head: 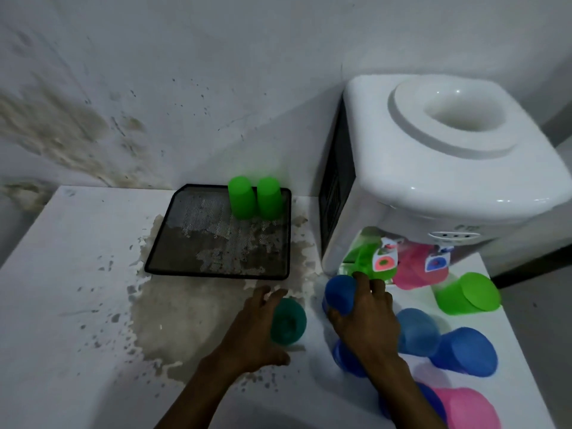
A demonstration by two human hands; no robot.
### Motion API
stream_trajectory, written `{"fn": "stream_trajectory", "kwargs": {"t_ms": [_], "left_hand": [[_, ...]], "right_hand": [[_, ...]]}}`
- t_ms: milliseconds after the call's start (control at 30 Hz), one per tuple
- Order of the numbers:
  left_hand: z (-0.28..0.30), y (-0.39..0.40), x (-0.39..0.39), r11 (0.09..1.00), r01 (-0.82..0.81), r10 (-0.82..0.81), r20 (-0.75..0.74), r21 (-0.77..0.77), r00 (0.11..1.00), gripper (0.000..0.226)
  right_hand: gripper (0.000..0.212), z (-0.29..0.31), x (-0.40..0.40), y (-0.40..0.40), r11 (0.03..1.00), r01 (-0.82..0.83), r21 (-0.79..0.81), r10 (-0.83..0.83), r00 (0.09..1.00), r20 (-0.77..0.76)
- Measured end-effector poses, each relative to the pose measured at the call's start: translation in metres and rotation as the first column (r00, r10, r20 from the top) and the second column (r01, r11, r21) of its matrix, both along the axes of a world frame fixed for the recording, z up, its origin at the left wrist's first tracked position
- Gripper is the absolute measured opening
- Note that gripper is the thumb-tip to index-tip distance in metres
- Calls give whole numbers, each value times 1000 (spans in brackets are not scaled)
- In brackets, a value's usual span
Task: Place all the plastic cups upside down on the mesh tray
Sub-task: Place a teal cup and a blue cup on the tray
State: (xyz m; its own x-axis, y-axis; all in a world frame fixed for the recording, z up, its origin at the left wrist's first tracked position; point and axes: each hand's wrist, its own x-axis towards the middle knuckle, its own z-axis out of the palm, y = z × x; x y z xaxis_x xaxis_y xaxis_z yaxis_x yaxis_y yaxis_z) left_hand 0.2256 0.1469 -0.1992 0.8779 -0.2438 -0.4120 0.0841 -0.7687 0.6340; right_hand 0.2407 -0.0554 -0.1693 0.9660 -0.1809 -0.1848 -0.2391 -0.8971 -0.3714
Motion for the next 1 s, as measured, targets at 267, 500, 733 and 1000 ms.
{"fn": "stream_trajectory", "kwargs": {"t_ms": [267,500,733,1000], "left_hand": [[-18,-9,-10,985,-135,145,100,-104,984,94],[-3,13,-7,838,-395,427,3,-376,904,78],[9,54,28,322,-681,711,-306,-658,633,49],[4,100,89,-31,-843,708,-607,-536,360,38]], "right_hand": [[90,-20,3,4,1000,11,14,-10,996,-88],[80,-18,9,12,993,31,114,-31,1000,-7],[94,-3,30,65,834,-10,551,-76,988,133],[41,-2,97,128,260,346,902,-398,889,-227]]}}
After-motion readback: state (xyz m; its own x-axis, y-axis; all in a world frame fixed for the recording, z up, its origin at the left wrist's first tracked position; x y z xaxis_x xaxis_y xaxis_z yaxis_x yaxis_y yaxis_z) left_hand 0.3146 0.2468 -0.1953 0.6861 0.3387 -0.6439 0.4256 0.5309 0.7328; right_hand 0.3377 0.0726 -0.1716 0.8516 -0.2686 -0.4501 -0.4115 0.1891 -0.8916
